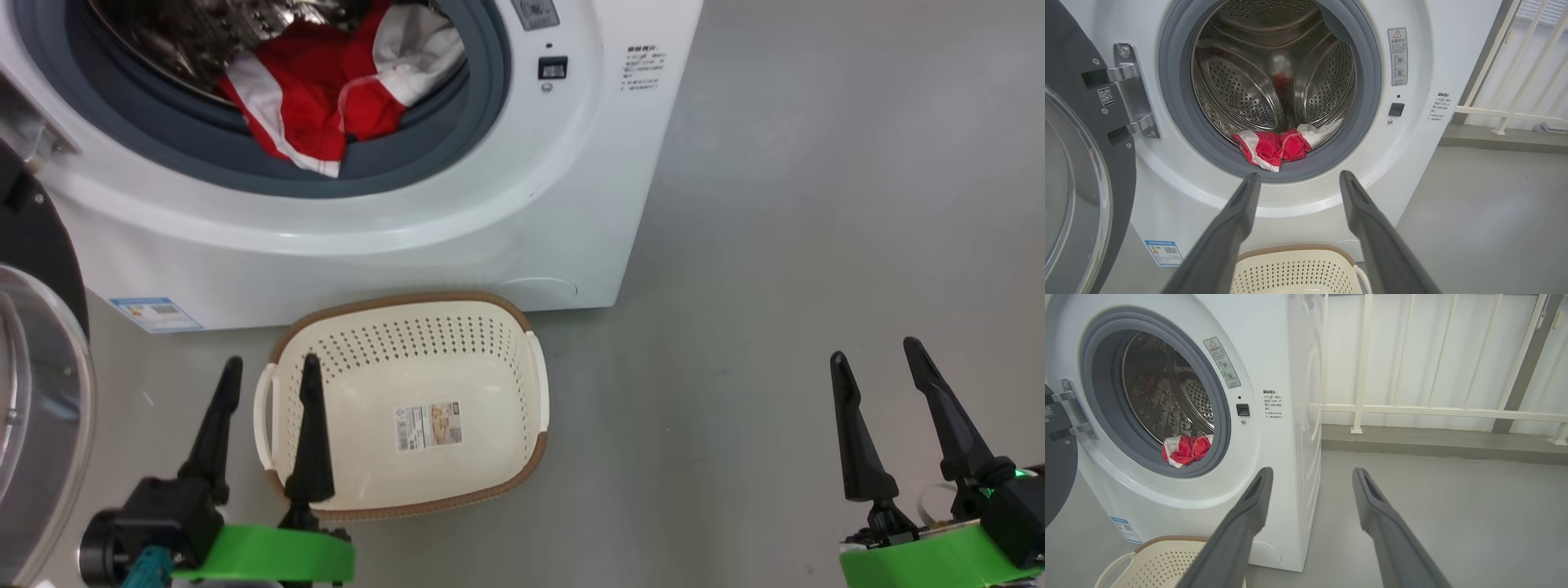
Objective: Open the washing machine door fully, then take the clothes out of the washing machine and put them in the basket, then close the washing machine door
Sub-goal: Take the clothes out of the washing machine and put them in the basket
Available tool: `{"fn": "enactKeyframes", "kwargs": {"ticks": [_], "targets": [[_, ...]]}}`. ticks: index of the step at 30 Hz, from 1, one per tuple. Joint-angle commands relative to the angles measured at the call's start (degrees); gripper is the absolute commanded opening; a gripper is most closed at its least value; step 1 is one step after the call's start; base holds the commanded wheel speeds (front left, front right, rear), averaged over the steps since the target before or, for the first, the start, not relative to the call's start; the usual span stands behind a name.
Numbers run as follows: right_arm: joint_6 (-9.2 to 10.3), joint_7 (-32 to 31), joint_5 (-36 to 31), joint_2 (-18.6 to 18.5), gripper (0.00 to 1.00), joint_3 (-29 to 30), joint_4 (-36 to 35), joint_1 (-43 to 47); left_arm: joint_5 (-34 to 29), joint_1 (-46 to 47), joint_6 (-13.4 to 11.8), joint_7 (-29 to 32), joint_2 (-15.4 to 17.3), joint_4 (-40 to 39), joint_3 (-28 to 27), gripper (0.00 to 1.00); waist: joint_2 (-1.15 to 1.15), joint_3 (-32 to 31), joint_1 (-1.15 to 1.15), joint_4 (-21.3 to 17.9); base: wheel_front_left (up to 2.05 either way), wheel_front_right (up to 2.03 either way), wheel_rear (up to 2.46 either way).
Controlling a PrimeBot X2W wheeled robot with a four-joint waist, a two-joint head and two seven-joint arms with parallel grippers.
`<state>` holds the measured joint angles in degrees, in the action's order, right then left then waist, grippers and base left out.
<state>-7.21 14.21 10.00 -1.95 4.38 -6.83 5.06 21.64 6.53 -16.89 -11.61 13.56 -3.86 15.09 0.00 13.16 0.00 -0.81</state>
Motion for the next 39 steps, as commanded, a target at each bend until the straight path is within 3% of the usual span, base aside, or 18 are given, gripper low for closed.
{"fn": "enactKeyframes", "kwargs": {"ticks": [1,14,25,39], "targets": [[-0.28,0.6,-0.6,-0.9,1.00,-1.7,-1.4,-2.1,-0.8,2.3,-0.6,0.0,0.7,-0.9,-1.8,1.00,0.00,1.6,0.00,-0.1,0.00,0.00,0.00],[-0.28,0.8,-0.5,-0.9,1.00,-2.6,-0.6,-5.4,-0.1,15.4,0.4,0.6,-0.3,5.3,-2.2,1.00,0.00,7.3,0.00,-1.2,0.00,0.00,0.00],[-0.28,0.8,-0.9,-0.9,1.00,-3.2,-1.3,-7.9,0.1,29.6,2.2,2.4,2.4,12.0,-3.9,1.00,0.00,12.7,0.00,-2.4,0.00,0.00,0.00],[-0.28,0.8,-1.2,-0.9,1.00,-3.8,-1.6,-10.2,0.8,42.2,3.6,2.3,3.2,23.5,-4.7,1.00,0.00,17.2,0.00,-4.2,0.00,0.00,0.00]]}}
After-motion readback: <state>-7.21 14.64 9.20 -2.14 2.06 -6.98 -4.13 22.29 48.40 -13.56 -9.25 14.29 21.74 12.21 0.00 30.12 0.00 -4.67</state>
